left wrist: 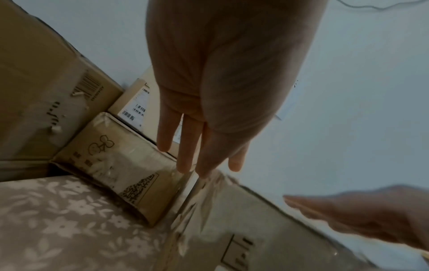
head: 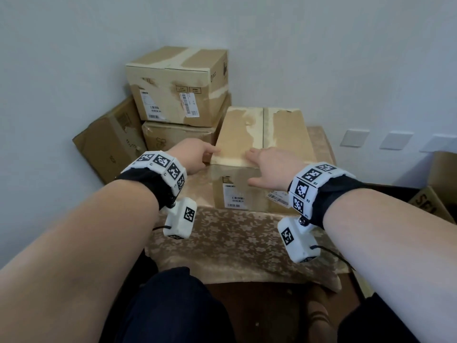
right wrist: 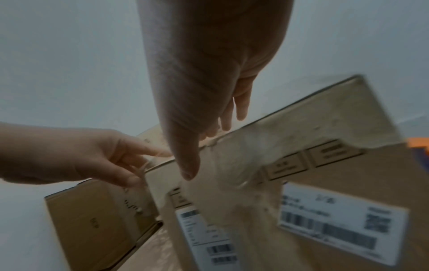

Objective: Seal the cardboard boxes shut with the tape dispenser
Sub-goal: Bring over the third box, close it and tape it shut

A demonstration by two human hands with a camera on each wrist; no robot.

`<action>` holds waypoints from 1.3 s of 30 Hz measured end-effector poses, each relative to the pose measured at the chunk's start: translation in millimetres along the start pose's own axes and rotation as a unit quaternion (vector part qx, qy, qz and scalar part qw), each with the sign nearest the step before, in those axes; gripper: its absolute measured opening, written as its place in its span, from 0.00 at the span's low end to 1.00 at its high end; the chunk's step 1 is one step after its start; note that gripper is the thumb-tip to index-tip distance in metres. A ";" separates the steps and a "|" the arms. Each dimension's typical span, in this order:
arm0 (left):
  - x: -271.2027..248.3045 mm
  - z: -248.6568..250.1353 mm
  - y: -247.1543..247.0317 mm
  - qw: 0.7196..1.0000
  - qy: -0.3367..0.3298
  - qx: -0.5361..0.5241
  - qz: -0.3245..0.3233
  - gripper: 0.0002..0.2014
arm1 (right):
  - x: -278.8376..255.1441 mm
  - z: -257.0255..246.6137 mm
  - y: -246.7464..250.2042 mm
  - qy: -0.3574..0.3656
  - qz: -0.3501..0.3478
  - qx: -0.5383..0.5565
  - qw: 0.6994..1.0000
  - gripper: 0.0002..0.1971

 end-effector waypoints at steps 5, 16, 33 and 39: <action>10.6 -6.3 -9.5 0.998 -0.038 0.048 -0.011 0.36 | 15.1 -25.2 -2.5 0.002 0.032 -0.019 0.999 0.21; 14.8 -3.2 -13.0 0.989 -0.104 0.108 -0.009 0.47 | 32.1 -37.9 0.2 -0.011 0.056 -0.075 0.996 0.14; 15.7 -3.9 -16.5 0.989 -0.110 0.096 0.011 0.46 | 34.5 -32.0 -0.7 0.005 0.064 -0.064 0.996 0.27; 19.1 -5.7 -18.1 0.990 -0.106 0.090 0.006 0.45 | 34.1 -32.7 -0.9 0.008 0.073 -0.071 0.995 0.27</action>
Point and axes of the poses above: each hand's wrist, its own x-axis towards the middle knuckle, its own y-axis out of the back of the hand, z = x × y, the point moved 3 cm from there along x, towards the middle knuckle, and after that the axes turned 11 degrees about -y, right-handed, at the moved point
